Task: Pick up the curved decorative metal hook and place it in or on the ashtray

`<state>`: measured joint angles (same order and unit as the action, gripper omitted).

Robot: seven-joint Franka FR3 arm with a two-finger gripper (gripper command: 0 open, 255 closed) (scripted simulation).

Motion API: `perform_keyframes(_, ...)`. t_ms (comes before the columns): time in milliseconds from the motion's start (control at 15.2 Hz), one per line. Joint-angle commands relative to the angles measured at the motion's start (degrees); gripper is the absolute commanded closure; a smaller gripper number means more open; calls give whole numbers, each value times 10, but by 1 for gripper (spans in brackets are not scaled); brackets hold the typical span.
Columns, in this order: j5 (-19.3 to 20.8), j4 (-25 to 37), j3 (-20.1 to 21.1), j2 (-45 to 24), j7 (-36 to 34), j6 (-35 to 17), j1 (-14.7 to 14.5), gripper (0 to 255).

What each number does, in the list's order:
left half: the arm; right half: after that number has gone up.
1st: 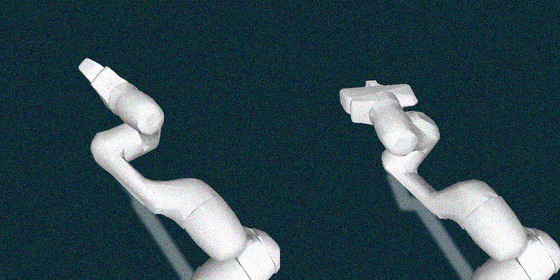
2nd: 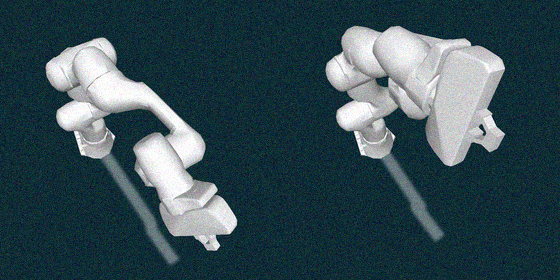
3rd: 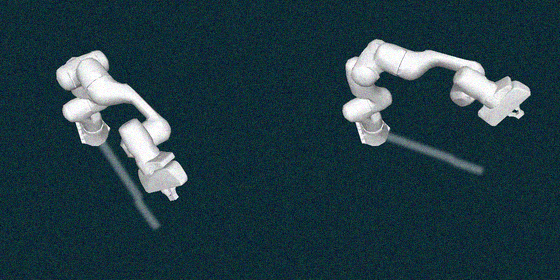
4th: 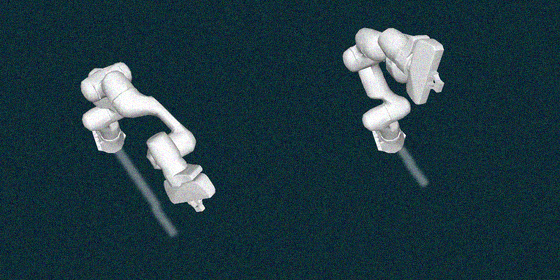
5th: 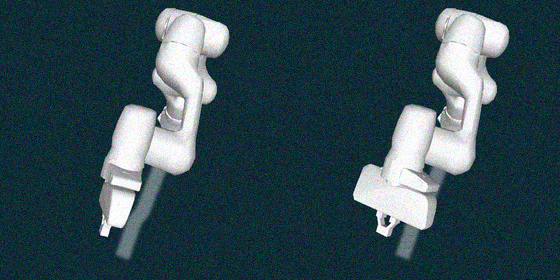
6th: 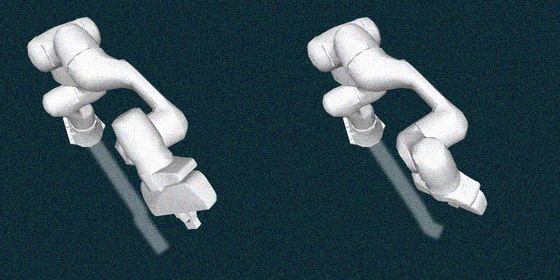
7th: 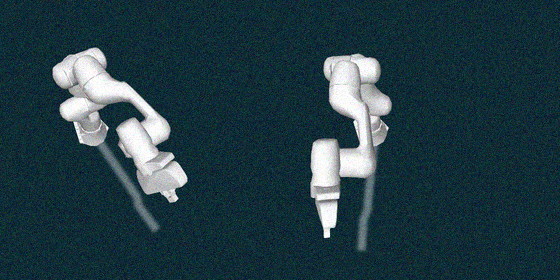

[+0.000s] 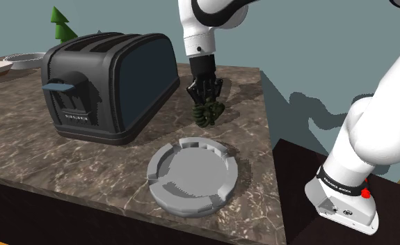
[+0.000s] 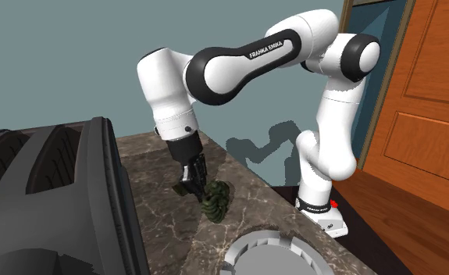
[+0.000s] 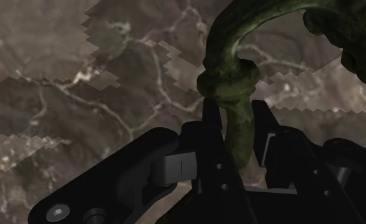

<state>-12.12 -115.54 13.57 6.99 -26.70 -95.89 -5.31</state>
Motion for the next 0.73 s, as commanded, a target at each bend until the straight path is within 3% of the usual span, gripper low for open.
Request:
perform_keyframes(0, 0, 11, 0, 1, -2, 12, 0, 255)
perform_keyframes(660, 1, 84, -3, 4, -13, 87, 2, 255)
